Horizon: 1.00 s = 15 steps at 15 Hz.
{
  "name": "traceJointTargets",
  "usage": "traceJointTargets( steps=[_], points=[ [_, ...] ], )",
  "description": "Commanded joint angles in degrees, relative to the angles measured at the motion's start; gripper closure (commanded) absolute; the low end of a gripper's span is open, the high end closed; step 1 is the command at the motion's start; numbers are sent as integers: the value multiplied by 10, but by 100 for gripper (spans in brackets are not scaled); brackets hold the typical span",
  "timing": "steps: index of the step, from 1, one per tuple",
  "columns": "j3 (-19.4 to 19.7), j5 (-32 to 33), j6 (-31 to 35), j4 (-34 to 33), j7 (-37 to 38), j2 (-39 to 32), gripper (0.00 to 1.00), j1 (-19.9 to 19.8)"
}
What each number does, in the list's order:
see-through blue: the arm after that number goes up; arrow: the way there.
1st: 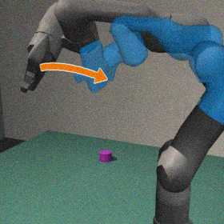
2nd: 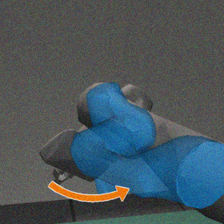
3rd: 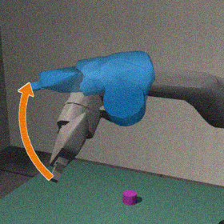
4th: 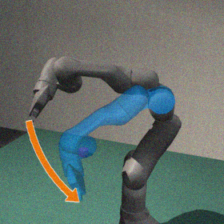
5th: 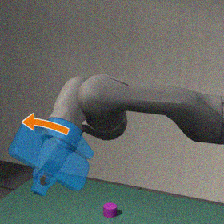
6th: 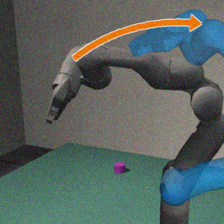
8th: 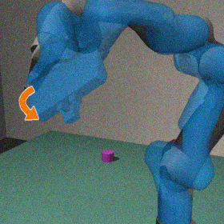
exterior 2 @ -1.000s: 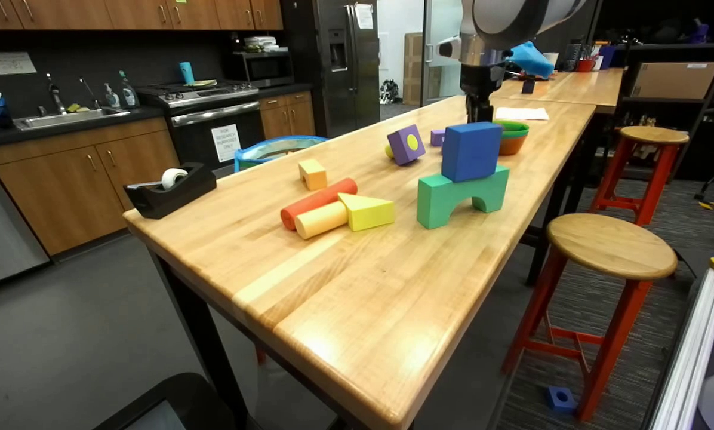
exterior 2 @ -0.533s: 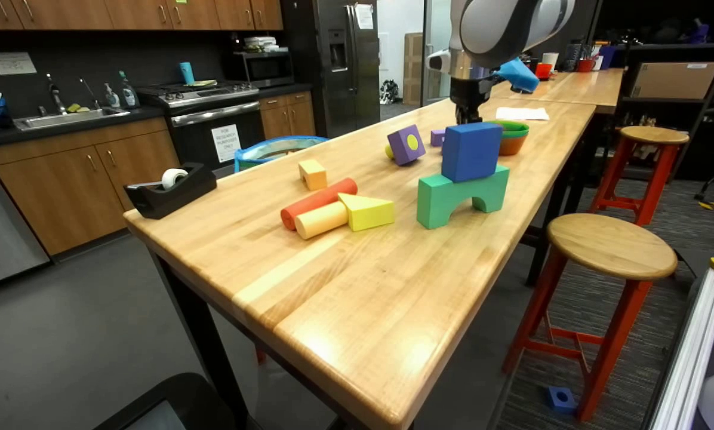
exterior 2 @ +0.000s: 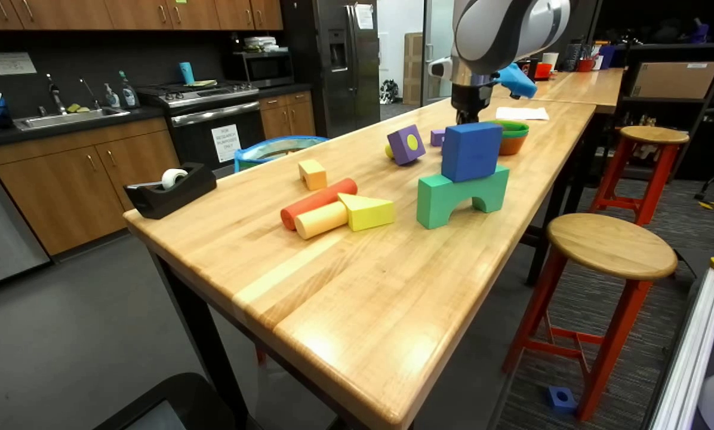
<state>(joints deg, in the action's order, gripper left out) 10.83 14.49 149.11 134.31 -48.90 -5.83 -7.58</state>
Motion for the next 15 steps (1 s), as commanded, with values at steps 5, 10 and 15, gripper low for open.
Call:
traceJointTargets(
  steps=[5, 10, 15],
  points=[
    [-18, -25, -3, -25, -33, 6, 0, -14],
    [-23, -31, -3, -34, -41, -2, 0, -15],
    [-23, -39, 5, -26, -54, -8, 0, -21]
  ],
)
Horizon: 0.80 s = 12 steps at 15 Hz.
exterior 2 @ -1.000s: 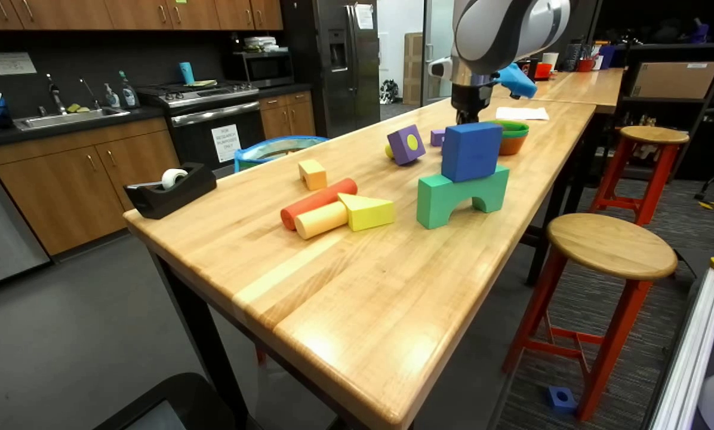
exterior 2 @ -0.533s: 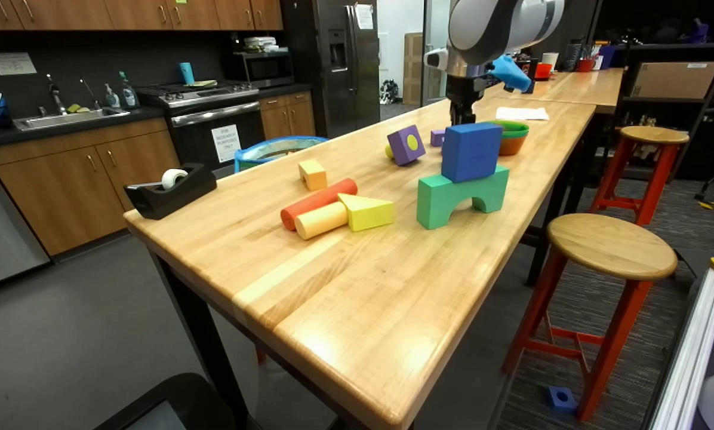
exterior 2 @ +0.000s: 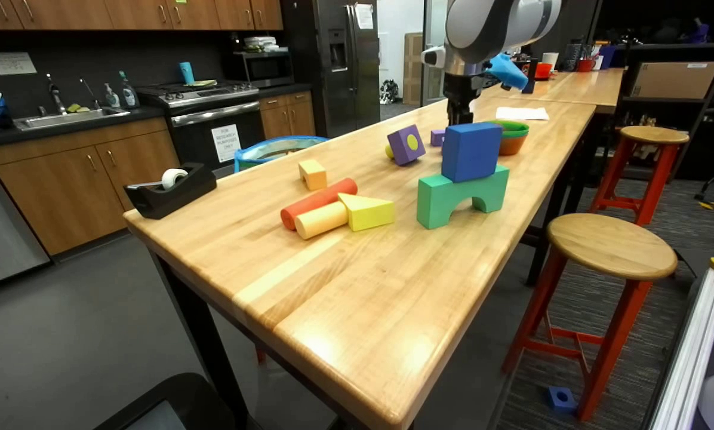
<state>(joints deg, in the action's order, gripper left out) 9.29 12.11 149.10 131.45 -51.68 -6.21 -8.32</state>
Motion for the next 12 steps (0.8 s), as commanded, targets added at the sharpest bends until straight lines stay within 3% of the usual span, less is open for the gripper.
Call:
traceJointTargets(
  steps=[1, 7, 8, 10, 12],
  points=[
    [-7, -15, 4, 2, -28, -7, 0, -15],
    [-10, -22, 3, 3, -46, -19, 0, -23],
    [-11, -22, 2, 3, -46, -21, 25, -24],
    [-11, -21, 2, 3, -49, -22, 31, -25],
    [-12, -21, 1, 3, -51, -23, 47, -25]
  ],
)
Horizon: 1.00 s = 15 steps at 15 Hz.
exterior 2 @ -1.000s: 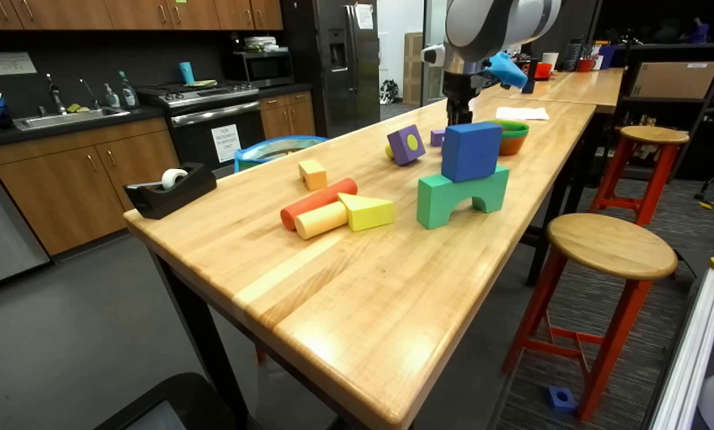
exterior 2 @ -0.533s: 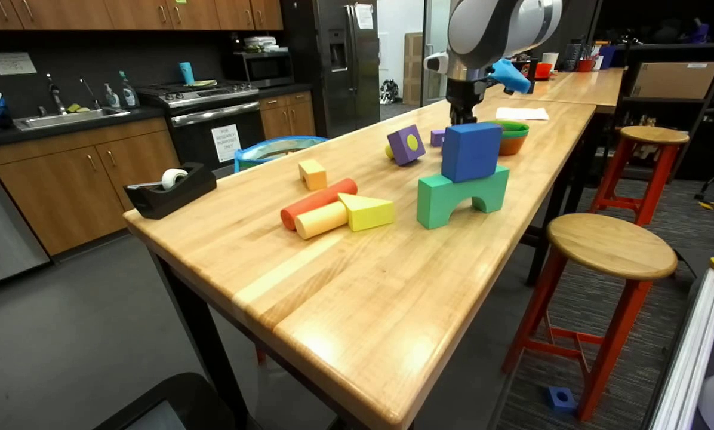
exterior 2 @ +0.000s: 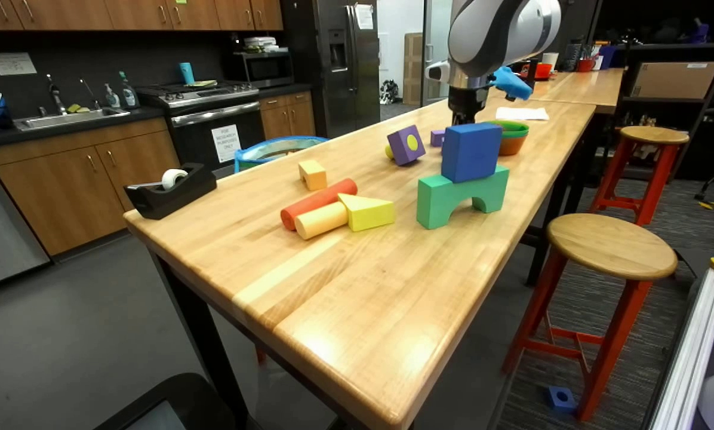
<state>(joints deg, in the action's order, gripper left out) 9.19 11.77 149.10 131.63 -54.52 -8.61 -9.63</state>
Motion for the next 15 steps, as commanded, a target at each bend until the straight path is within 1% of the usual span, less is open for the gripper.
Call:
traceJointTargets(
  steps=[1, 2, 6, 7, 8, 9, 12, 15],
  points=[
    [-11, -17, 1, 2, -23, 1, 54, -12],
    [-11, -17, 1, 2, -24, 0, 64, -12],
    [-11, -16, -1, 3, -23, 2, 94, -12],
    [-10, -14, 0, 3, -22, 3, 99, -12],
    [-10, -13, 0, 5, -20, 7, 95, -11],
    [-9, -10, 1, 8, -16, 12, 94, -11],
    [-5, 2, -5, 12, -5, 29, 94, -8],
    [-1, 28, -2, 23, 17, 64, 94, 0]
  ],
)
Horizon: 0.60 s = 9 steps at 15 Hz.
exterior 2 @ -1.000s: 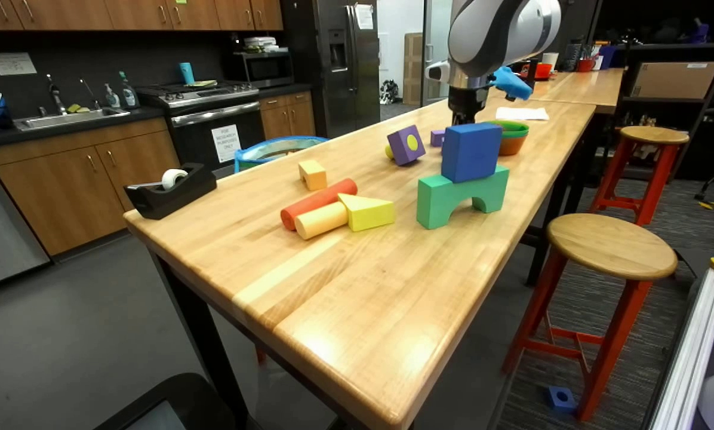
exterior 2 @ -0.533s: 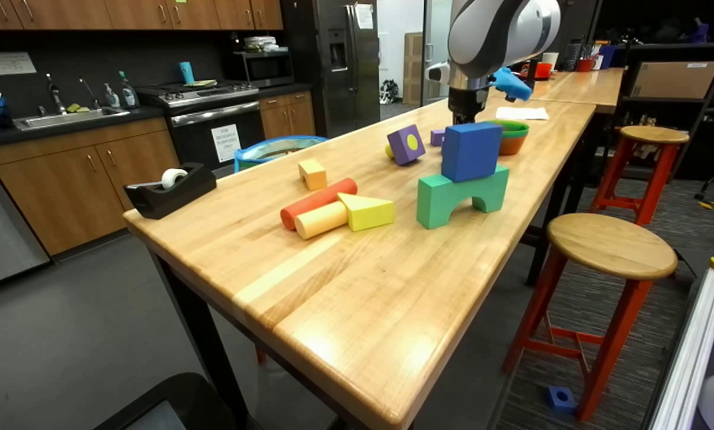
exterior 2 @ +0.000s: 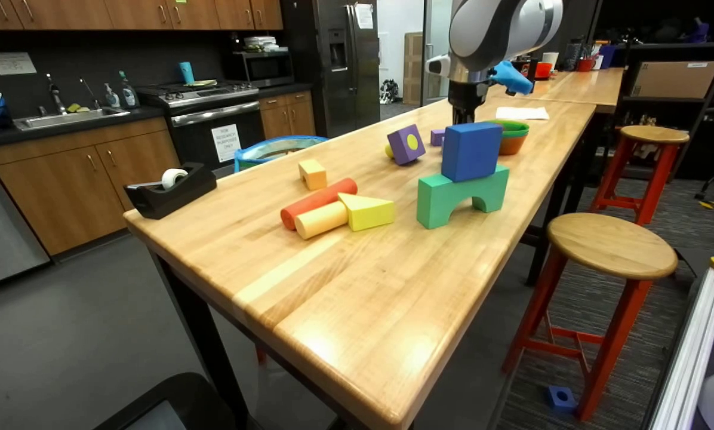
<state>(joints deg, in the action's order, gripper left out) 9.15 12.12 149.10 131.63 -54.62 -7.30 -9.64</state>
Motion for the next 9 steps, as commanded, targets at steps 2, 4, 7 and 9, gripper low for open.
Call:
traceJointTargets(
  steps=[2, 4, 7, 9],
  points=[
    [1, 62, 1, 32, 45, 80, 94, 6],
    [-3, 100, -3, 45, 71, 117, 94, 9],
    [-15, 160, -18, 70, 114, 174, 94, 16],
    [-32, 212, -31, 88, 158, 208, 94, 16]
  ],
)
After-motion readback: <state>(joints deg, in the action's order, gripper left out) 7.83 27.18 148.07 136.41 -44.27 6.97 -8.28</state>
